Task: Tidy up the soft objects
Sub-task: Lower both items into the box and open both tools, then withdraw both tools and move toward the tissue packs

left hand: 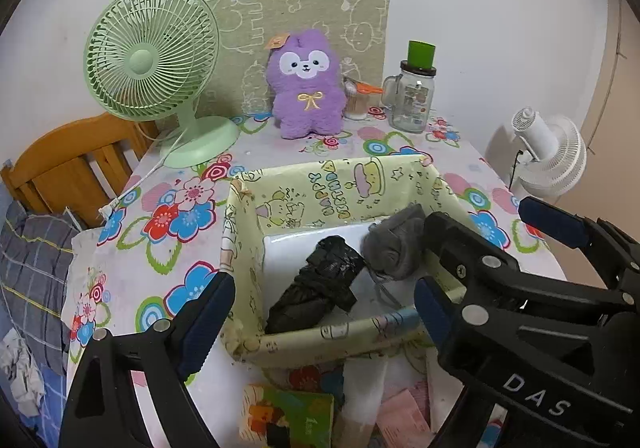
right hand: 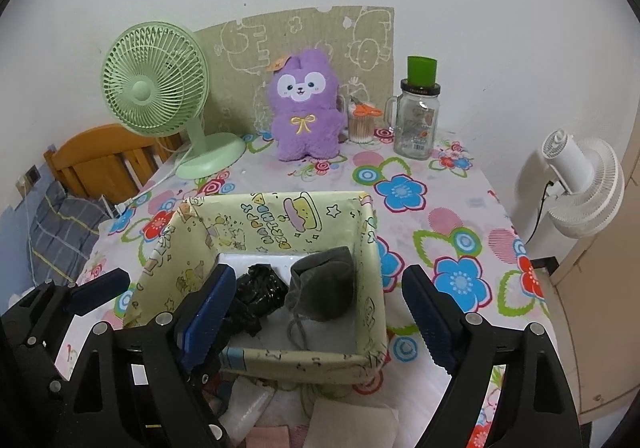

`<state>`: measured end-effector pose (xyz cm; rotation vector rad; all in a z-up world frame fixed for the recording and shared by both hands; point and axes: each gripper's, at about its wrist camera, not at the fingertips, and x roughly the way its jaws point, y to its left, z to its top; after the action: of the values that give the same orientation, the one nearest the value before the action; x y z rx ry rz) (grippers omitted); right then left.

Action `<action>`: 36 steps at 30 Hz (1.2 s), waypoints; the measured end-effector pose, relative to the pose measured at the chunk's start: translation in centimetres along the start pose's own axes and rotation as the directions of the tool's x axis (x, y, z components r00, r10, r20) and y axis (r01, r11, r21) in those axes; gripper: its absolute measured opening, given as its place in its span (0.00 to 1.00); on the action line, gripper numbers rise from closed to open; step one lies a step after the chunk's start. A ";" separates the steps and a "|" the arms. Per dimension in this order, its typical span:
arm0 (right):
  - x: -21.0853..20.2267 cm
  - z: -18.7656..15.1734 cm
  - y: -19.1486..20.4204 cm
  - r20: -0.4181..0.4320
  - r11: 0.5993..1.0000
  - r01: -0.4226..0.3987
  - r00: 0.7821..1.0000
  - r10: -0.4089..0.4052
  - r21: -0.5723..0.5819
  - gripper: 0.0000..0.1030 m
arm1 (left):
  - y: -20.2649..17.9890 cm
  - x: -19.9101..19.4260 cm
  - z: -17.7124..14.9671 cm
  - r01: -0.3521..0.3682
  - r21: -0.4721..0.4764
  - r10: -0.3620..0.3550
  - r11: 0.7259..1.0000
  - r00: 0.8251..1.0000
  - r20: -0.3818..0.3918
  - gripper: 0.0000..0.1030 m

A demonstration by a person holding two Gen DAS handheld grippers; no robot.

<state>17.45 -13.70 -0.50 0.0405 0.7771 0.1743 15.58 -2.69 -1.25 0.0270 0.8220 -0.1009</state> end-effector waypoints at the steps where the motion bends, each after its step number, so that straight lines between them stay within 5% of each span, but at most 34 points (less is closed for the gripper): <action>1: -0.3 -0.1 0.0 0.003 1.000 0.003 1.000 -0.003 -0.001 0.85 | 0.0 -0.2 -0.1 0.004 -0.002 -0.004 1.000 1.000 0.001 0.90; 36: -5.5 -5.8 1.1 0.025 0.999 0.024 0.999 -0.024 -0.024 0.86 | -0.3 -4.7 -6.7 0.011 0.000 -0.011 1.000 0.999 0.036 0.97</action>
<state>9.41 -13.74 -0.72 0.0099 0.7505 0.1601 7.49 -2.23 -2.37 0.0203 0.7862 -0.1109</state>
